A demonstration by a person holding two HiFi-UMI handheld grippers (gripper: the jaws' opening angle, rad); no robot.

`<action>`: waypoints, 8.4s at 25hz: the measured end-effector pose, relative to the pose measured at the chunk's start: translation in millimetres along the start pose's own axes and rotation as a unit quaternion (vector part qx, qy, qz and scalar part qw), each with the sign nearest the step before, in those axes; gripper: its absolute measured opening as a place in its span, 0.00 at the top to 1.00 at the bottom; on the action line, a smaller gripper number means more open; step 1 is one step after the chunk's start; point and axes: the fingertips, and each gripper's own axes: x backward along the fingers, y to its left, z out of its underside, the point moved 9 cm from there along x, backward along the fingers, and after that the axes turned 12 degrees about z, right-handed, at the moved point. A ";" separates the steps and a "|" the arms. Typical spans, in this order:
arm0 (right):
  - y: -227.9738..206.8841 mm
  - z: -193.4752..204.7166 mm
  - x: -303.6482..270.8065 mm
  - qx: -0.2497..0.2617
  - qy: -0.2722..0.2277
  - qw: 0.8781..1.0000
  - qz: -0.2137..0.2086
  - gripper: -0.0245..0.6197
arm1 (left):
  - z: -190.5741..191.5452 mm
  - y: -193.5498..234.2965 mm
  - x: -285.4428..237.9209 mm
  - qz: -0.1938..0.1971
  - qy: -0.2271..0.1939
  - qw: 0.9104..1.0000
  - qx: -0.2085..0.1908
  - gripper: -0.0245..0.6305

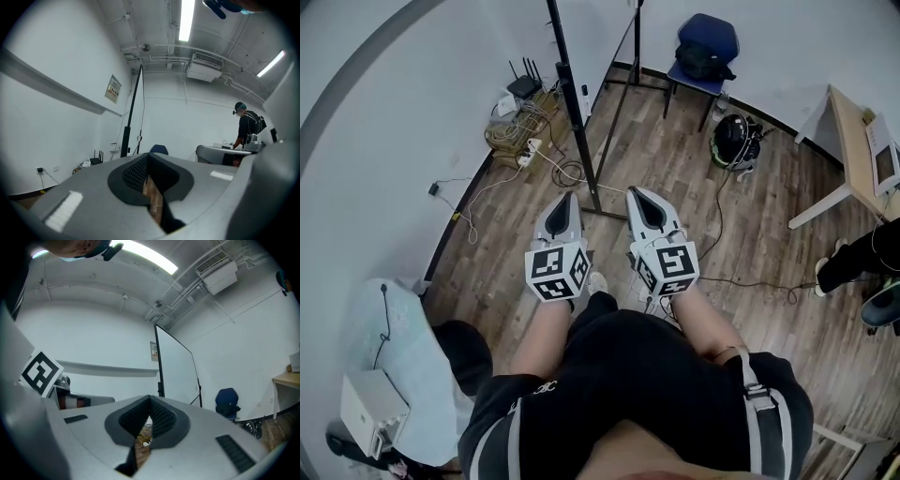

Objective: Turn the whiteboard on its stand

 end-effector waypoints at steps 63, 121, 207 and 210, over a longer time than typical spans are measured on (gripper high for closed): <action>-93.4 1.9 -177.3 -0.012 0.035 0.992 0.119 0.95 | -16.3 185.3 -273.9 -0.008 0.059 0.998 -0.031 0.68; -101.5 11.1 -179.1 -0.025 0.054 0.993 0.098 0.95 | -7.3 175.7 -259.5 -0.041 0.066 0.996 -0.049 0.67; 52.8 42.2 -238.6 -0.029 0.100 0.981 -0.162 0.95 | 6.4 252.9 -8.8 -0.130 0.008 0.991 -0.038 0.68; 56.5 44.3 -239.2 -0.031 0.104 0.980 -0.167 0.95 | 10.2 247.8 -6.6 -0.159 0.017 0.987 -0.026 0.69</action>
